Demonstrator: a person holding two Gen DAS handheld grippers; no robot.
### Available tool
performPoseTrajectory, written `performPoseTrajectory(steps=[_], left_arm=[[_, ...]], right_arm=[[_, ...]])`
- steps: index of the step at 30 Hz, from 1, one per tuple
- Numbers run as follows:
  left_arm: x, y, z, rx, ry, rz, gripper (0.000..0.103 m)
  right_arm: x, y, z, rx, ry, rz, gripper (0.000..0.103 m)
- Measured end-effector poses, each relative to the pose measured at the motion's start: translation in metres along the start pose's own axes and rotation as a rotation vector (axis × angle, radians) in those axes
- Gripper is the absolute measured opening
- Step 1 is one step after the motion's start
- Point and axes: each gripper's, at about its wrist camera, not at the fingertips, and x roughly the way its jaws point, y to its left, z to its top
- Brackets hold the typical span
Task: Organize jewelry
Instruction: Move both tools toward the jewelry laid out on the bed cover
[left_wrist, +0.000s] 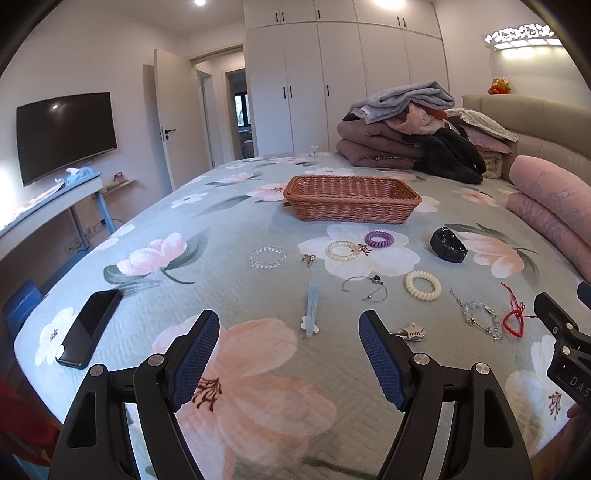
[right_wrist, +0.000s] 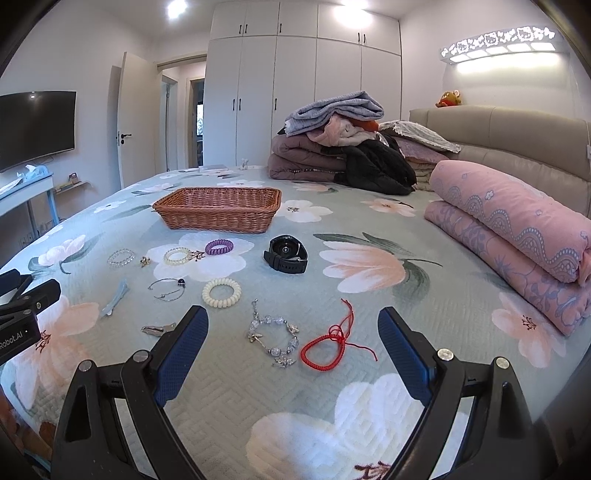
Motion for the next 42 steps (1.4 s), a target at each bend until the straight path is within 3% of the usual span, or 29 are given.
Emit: performPoseTrajectory(steps=[33,42], left_arm=[[0.003,0.009,0.000,0.008,0.017,0.013,0.079],[0.015,0.010,0.002,0.025,0.052,-0.015,0.079]], right_arm=[[0.003,0.002,0.000,-0.008,0.015,0.017,0.094],[0.012,0.000,0.006,-0.004,0.047,0.050,0.094]])
